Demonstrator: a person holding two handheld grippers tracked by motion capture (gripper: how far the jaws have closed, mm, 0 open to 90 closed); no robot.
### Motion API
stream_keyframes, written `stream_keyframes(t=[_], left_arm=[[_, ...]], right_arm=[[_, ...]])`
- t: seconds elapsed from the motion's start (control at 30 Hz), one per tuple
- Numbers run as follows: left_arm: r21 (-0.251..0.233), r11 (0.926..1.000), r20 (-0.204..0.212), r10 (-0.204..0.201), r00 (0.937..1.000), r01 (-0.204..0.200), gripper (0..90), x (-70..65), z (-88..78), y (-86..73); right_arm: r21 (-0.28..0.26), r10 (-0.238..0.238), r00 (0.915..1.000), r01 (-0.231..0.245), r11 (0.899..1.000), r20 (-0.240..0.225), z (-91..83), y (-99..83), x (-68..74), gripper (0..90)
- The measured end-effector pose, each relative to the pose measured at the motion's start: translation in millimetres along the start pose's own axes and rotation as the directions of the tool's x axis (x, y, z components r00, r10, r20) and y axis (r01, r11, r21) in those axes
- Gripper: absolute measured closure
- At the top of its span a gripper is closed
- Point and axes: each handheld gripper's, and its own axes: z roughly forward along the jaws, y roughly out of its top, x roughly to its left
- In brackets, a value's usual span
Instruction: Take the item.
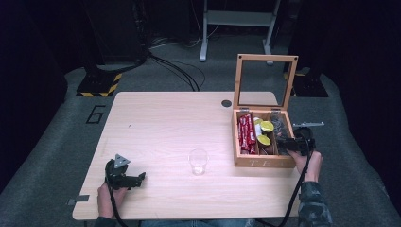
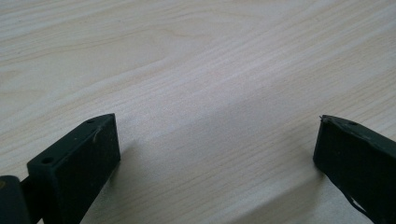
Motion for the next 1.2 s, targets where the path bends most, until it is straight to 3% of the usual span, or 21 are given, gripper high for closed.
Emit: stream_keyframes(t=[0.2, 0.43, 0.63, 0.93, 1.13, 1.2], left_arm=[[0.0, 1.0, 0.0, 0.0, 1.0, 0.0, 0.1, 0.0, 0.0, 0.0], [-0.004, 1.0, -0.002, -0.001, 1.0, 0.001, 0.1, -0.1, 0.3, -0.2], [0.001, 1.0, 0.0, 0.001, 1.0, -0.001, 0.1, 0.1, 0.0, 0.0], [-0.002, 1.0, -0.003, 0.002, 1.0, -0.002, 0.1, 0.0, 0.1, -0.1], [0.0, 1.0, 0.0, -0.001, 1.0, 0.001, 0.1, -0.1, 0.0, 0.0], [-0.001, 1.0, 0.0, -0.001, 1.0, 0.001, 0.1, -0.1, 0.0, 0.0]], right_arm=[[0.03, 0.005, 0.9999, -0.005, 1.0, 0.012, 7.5, 0.2, 0.2, 59.9], [0.068, 0.036, 0.9993, -0.037, 0.997, 0.01, 14.8, -1.6, 0.0, 75.2], [0.069, 0.049, 0.9988, -0.05, 0.996, 0.005, 16.6, -3.9, -1.7, 80.4], [0.019, 0.023, 0.9993, -0.024, 1.0, 0.029, 4.4, -4.3, -1.6, 83.5], [-0.034, -0.017, 0.9988, 0.019, 0.999, 0.046, -13.2, -2.3, 0.3, 83.7], [-0.043, -0.011, 0.9985, 0.014, 0.999, 0.054, -18.2, -1.5, 1.7, 83.8]])
